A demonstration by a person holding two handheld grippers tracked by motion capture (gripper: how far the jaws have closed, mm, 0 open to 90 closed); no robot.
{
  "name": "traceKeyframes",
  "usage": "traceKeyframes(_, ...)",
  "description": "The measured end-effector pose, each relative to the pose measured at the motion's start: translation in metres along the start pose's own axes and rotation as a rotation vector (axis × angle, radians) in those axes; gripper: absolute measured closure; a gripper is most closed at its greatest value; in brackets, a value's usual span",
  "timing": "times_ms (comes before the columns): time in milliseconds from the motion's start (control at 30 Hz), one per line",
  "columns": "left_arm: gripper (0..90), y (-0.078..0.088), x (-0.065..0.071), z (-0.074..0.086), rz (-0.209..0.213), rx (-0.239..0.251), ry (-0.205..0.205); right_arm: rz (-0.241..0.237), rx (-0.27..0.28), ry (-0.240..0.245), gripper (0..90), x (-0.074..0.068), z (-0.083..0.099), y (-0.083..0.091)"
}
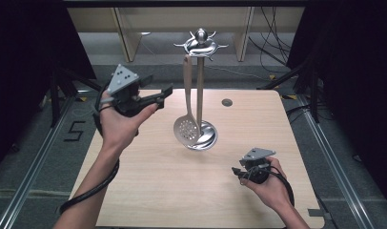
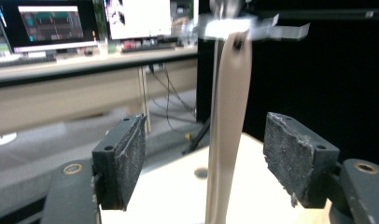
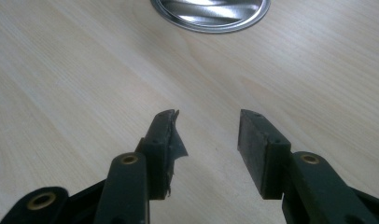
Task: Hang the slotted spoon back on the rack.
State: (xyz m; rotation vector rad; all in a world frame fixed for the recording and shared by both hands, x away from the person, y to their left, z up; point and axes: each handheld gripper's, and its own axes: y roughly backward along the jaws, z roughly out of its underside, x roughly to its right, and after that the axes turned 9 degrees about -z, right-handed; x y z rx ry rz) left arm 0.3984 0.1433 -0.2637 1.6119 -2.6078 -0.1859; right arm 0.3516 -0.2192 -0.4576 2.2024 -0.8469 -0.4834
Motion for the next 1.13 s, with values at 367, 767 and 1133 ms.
traceKeyframes(367,28.2,0.027,-0.029,0.087,-0.055,-0.121,0.01,-0.001,0.003,0.01,54.3,0.002,0.0,-0.001)
traceKeyframes(767,30.4,0.048,-0.036,0.211,0.001,-0.377,-0.024,-0.002,0.004,0.004,52.0,0.002,0.001,-0.002)
traceKeyframes(1133,28.9,0.043,-0.048,0.212,-0.03,-0.397,0.031,0.021,0.023,0.029,46.7,0.009,0.001,-0.002)
